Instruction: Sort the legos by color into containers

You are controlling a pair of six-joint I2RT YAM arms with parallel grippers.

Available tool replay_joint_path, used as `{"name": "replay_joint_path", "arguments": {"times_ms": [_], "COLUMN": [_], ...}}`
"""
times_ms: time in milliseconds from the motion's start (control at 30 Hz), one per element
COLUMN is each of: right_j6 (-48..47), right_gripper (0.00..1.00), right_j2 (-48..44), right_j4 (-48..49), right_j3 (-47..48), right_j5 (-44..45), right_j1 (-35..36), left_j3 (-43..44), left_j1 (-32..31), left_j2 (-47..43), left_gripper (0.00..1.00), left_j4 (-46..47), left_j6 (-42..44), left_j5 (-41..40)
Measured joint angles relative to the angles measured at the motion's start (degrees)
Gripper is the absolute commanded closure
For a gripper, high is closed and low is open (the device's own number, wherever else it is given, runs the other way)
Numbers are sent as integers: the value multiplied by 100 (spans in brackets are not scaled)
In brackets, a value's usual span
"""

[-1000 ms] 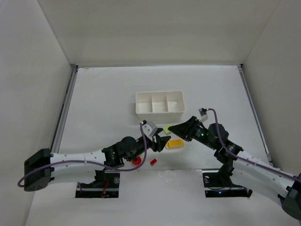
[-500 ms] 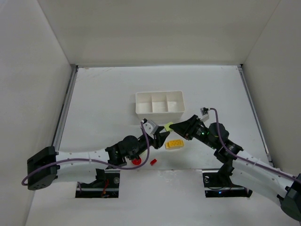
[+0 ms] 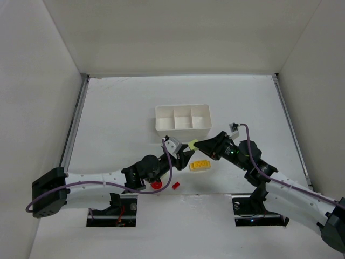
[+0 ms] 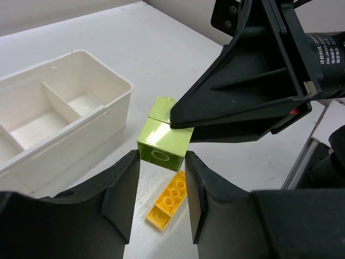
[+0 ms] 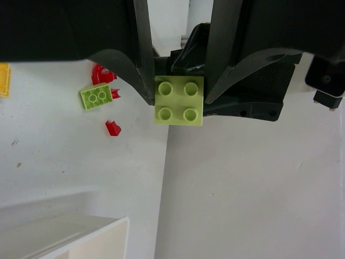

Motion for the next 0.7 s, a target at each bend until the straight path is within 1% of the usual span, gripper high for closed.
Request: {"name": "replay_joint_path", "arguments": {"times_ms": [333,467,533,600,700], "right_j6": [92,133,146,151,173], "right_gripper": [65,65,65,65,65], "right_j2": [136,153,151,151,157], "right_j4": [151,160,162,164,175], "right_j3": [-50,-87,-87,-87,-87], "right_j5": [-20,-22,-46,-61,-118], "right_j1": [-11,-20,-42,-55,-87], "left_j3": [7,11,11,11,13], "left_j1": [26,28,31,39,46], "left_j2": [68,114,114,114,114], "left_gripper": [62,64,68,71,68], "left_j4": [11,-15,-17,-22,-13], "left_j6": [37,55,68,70,72], "left_j5": [-2,-4,-7,9,33]}}
